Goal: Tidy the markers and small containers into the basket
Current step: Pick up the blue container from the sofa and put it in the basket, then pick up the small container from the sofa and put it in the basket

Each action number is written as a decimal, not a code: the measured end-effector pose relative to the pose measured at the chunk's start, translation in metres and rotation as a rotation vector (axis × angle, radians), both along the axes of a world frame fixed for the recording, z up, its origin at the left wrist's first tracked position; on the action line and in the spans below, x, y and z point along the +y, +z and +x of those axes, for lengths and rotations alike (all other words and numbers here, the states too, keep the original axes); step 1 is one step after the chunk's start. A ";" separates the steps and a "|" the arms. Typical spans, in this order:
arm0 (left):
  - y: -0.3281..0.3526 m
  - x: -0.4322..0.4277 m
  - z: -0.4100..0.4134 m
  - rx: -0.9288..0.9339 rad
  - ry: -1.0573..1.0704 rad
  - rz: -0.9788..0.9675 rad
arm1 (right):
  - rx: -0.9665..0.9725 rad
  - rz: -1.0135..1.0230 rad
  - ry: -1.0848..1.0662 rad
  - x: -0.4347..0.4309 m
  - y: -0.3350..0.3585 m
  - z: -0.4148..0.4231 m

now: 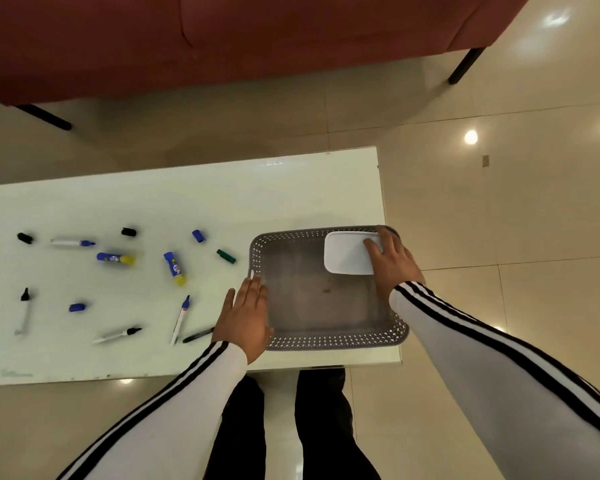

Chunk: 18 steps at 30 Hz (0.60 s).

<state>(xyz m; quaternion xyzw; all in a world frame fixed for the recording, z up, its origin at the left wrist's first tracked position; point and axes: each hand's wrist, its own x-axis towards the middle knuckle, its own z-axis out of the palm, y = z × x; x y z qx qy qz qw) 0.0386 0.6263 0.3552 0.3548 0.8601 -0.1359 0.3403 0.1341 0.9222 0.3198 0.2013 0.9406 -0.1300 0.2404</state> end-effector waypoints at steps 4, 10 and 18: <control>0.034 -0.012 0.007 0.009 0.050 0.035 | -0.012 0.018 -0.032 -0.026 0.044 0.005; 0.100 -0.061 0.019 0.020 0.071 0.064 | 0.007 -0.042 -0.048 -0.120 0.129 0.019; 0.184 -0.225 0.022 0.104 0.106 0.168 | 0.094 -0.072 -0.077 -0.337 0.220 0.019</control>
